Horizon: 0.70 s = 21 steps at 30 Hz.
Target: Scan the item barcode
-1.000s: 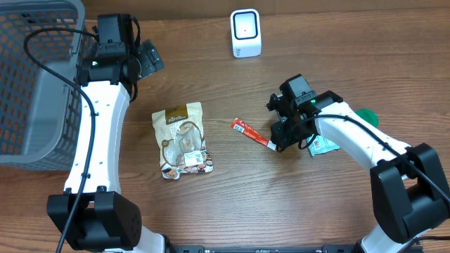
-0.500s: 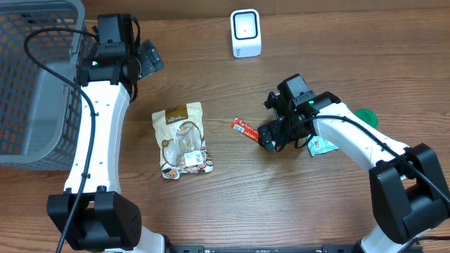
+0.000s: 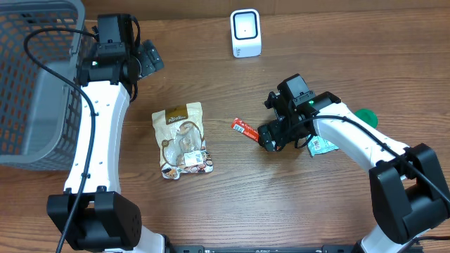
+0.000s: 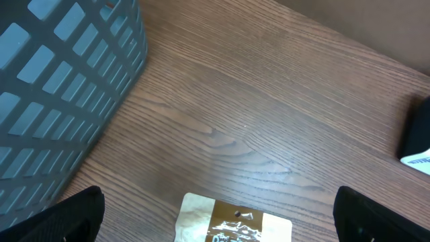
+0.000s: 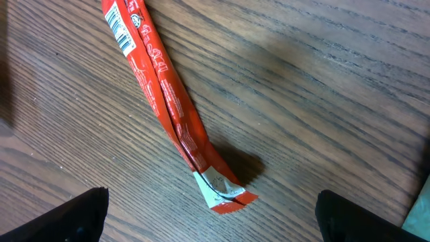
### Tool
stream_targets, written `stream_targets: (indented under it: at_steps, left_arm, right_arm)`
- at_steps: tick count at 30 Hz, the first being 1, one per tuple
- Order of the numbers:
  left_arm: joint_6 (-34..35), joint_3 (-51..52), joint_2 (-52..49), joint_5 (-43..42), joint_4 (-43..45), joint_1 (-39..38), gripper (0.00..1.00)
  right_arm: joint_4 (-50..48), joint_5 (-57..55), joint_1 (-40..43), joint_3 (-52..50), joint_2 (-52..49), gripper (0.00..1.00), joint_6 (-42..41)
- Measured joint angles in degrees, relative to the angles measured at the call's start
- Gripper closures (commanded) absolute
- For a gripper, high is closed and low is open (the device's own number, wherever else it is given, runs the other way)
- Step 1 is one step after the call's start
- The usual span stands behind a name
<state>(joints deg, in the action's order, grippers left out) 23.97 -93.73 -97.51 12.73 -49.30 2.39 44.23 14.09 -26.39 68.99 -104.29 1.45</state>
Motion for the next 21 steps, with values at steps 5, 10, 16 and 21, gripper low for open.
stream_targets:
  at_steps: [5, 10, 16, 21]
  left_arm:
    - [0.00, 0.00, 0.00, 0.00, 0.00, 0.00, 0.00]
    - [0.00, 0.00, 0.00, -0.07, 0.02, 0.00, 0.00]
    - [0.04, 0.00, -0.02, -6.43, -4.13, 0.00, 0.10]
    - [-3.02, 0.04, -0.17, -17.46, -7.65, -0.48, 0.62]
  right_arm:
    - [0.00, 0.00, 0.00, 0.00, 0.00, 0.00, 0.00]
    - [0.00, -0.04, 0.00, 0.00, 0.00, 0.00, -0.02]
    - [0.00, -0.11, 0.00, 0.00, 0.00, 0.00, 0.00]
    - [0.00, -0.13, 0.00, 0.00, 0.00, 0.00, -0.02]
